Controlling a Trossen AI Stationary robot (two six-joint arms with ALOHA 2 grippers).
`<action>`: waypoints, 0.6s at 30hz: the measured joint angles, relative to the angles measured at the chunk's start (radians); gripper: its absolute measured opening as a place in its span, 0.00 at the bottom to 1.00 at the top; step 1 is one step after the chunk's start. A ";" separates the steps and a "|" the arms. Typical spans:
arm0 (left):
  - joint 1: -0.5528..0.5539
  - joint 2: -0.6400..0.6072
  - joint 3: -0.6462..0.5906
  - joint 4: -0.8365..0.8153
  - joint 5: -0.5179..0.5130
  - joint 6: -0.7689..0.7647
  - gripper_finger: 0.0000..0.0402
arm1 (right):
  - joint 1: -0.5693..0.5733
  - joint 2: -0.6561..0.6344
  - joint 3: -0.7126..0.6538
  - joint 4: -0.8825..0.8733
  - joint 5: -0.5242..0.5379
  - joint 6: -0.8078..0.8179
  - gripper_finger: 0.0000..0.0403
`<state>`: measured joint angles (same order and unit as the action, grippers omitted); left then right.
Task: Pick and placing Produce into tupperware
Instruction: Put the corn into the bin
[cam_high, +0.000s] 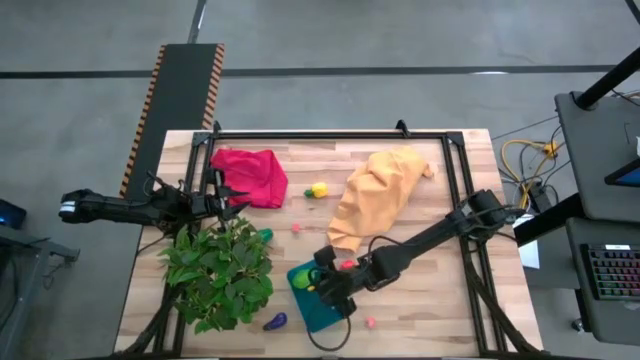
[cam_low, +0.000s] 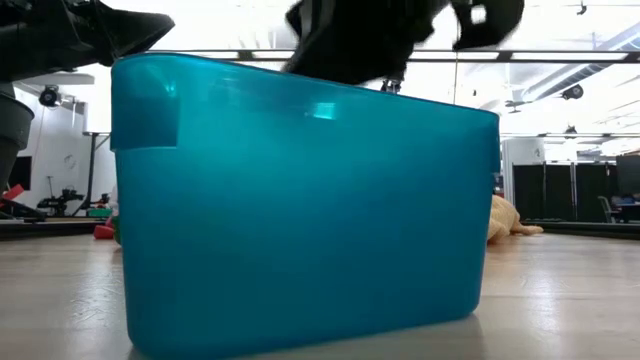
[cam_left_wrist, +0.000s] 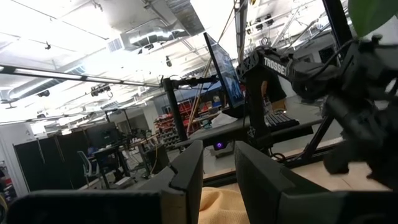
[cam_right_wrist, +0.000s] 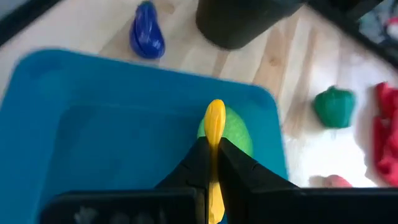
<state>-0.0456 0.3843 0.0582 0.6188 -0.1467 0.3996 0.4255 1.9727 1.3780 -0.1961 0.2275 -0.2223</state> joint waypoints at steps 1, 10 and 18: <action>0.000 0.000 0.000 0.001 0.000 0.000 0.19 | -0.005 0.009 0.000 -0.001 -0.001 0.008 0.03; 0.000 0.000 -0.001 0.000 0.000 0.000 0.19 | -0.035 0.015 0.000 -0.026 0.000 0.103 0.03; 0.000 0.000 -0.002 0.000 0.000 0.000 0.19 | -0.047 0.015 0.000 -0.025 0.000 0.325 0.03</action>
<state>-0.0454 0.3840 0.0563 0.6189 -0.1467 0.3996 0.3785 1.9877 1.3781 -0.2211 0.2279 0.1031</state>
